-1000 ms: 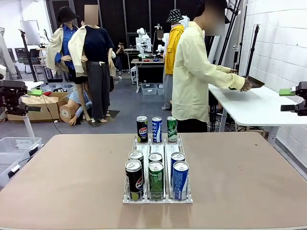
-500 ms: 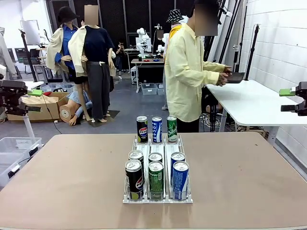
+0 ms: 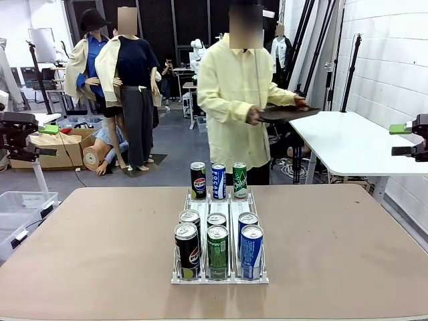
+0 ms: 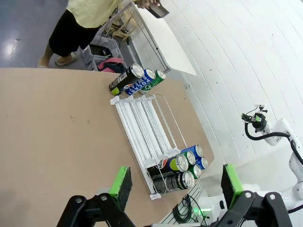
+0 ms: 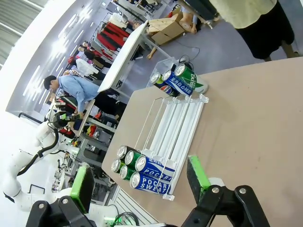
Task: Retrieve and hand over the desired beverage to the person.
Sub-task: Pick up a can of the same type that the person held from the Automatic Can Dispenser.
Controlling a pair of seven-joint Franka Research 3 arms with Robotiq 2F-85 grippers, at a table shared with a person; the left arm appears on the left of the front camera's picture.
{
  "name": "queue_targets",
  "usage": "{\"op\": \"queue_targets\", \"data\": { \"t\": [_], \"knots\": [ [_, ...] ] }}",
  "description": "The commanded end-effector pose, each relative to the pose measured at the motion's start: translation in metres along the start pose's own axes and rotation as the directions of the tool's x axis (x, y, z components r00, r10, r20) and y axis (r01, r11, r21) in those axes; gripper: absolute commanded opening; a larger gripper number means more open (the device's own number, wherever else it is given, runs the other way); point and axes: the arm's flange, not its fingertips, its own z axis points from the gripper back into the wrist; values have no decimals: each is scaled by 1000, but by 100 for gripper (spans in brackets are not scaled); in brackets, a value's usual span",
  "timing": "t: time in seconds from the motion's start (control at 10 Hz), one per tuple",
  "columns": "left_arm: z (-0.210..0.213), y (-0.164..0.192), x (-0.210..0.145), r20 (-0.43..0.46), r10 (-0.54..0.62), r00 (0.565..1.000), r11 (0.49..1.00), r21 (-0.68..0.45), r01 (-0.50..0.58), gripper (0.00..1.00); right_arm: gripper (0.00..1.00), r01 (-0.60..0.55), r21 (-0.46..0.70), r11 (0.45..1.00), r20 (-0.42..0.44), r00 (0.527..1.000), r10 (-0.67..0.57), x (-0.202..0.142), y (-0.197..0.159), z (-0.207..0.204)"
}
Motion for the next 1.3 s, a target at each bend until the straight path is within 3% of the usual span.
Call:
{"op": "queue_targets", "data": {
  "t": [0.0,1.2],
  "knots": [
    [1,-1,1,9,5,1000,1000,-4,-5,100,100,3,14,1000,2,1000,-3,1,0,-1],
    [1,-1,1,9,5,1000,1000,-4,-5,100,100,3,14,1000,2,1000,-3,1,0,-1]
  ]
}}
